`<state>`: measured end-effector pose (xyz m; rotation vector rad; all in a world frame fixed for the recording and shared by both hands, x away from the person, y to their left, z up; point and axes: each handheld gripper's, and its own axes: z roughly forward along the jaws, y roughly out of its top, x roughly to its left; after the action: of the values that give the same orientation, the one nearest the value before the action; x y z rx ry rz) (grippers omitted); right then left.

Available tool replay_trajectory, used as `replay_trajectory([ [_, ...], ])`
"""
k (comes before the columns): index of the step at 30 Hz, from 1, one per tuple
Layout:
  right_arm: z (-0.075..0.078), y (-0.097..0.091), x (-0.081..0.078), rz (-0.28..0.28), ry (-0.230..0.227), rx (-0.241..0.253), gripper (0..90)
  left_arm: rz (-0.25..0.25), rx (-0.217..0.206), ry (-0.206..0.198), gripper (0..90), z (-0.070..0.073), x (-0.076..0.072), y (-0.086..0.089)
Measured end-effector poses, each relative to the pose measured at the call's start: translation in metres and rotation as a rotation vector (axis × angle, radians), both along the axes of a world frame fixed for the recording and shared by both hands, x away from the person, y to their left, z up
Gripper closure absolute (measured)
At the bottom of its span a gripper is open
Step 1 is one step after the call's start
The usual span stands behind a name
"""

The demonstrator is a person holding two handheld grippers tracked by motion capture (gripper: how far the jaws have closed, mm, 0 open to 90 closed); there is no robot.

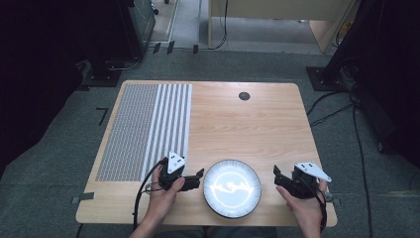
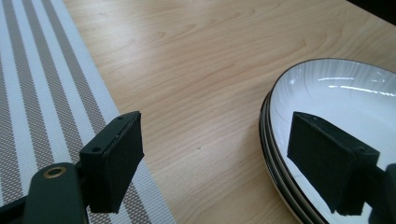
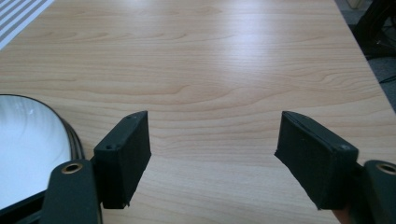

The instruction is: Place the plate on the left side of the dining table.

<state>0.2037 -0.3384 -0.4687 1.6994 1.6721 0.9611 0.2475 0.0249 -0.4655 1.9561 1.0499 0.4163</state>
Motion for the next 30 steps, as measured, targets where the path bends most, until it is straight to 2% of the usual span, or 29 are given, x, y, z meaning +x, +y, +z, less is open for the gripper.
replay_trajectory([
  [6, 0.002, 0.009, -0.002, 0.043, 0.008, 0.012, 31.2, -0.028, 0.000, 0.009, 18.3, -0.001, -0.003, -0.006],
  [8, 0.002, 0.016, -0.002, 0.084, 0.009, 0.027, 37.7, -0.044, -0.010, 0.018, 18.3, -0.001, -0.004, -0.008],
  [14, 0.001, 0.029, -0.003, 0.148, 0.012, 0.062, 47.3, -0.085, -0.017, 0.032, 17.5, -0.003, -0.009, -0.016],
  [16, 0.000, 0.032, -0.003, 0.166, 0.008, 0.078, 50.9, -0.113, -0.024, 0.042, 17.7, -0.003, -0.011, -0.019],
  [17, 0.000, 0.033, -0.004, 0.174, 0.013, 0.083, 53.8, -0.122, -0.025, 0.042, 21.4, -0.003, -0.012, -0.019],
  [18, -0.002, 0.035, -0.004, 0.188, 0.026, 0.084, 55.4, -0.131, -0.027, 0.046, 31.8, -0.004, -0.013, -0.021],
  [20, -0.003, 0.036, -0.004, 0.196, 0.028, 0.081, 55.8, -0.136, -0.030, 0.055, 35.4, -0.004, -0.014, -0.022],
  [22, -0.005, 0.039, -0.004, 0.217, 0.035, 0.084, 57.0, -0.150, -0.033, 0.072, 45.0, -0.006, -0.014, -0.022],
  [24, -0.007, 0.042, -0.003, 0.239, 0.049, 0.124, 60.2, -0.177, -0.023, 0.093, 55.4, -0.009, -0.014, -0.023],
  [27, -0.009, 0.044, -0.003, 0.245, 0.059, 0.136, 61.8, -0.186, -0.014, 0.102, 63.0, -0.010, -0.014, -0.023],
  [28, -0.010, 0.046, -0.002, 0.251, 0.098, 0.156, 63.7, -0.181, 0.005, 0.106, 65.1, -0.013, -0.014, -0.024],
  [29, -0.010, 0.046, -0.002, 0.251, 0.098, 0.156, 63.7, -0.181, 0.005, 0.106, 67.0, -0.013, -0.014, -0.024],
  [30, -0.011, 0.046, -0.002, 0.243, 0.120, 0.159, 68.3, -0.177, 0.006, 0.114, 69.4, -0.014, -0.013, -0.023],
])
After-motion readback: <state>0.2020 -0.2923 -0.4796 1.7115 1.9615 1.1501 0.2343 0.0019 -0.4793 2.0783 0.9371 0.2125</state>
